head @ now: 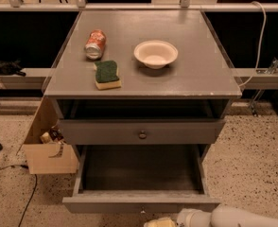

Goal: Close middle drawer

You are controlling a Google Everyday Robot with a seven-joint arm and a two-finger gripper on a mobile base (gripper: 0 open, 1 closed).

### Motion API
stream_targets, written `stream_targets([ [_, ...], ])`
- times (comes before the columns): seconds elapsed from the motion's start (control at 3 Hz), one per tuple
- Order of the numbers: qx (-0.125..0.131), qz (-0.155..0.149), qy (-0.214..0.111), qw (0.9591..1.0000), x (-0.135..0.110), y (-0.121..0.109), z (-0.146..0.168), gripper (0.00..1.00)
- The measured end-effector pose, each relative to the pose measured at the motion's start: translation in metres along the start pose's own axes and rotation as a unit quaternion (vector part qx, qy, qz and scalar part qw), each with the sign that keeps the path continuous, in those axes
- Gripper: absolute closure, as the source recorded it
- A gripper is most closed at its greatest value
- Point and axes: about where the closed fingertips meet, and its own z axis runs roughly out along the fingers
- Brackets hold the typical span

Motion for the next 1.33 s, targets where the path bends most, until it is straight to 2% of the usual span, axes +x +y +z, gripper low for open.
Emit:
stream_targets([
  [0.33, 0.019, -0.007, -0.001, 0.9998, -0.008, -0.009, 0.016, 0.00],
  [0.67, 0.032, -0.025, -0.014, 0.9991, -0.027, -0.008, 0.023, 0.00],
  [1.0, 0.041, -0.054, -0.034, 0.9971, -0.057, 0.001, 0.025, 0.00],
  [1.33, 0.041, -0.054, -0.034, 0.9971, -0.057, 0.001, 0.025, 0.00],
])
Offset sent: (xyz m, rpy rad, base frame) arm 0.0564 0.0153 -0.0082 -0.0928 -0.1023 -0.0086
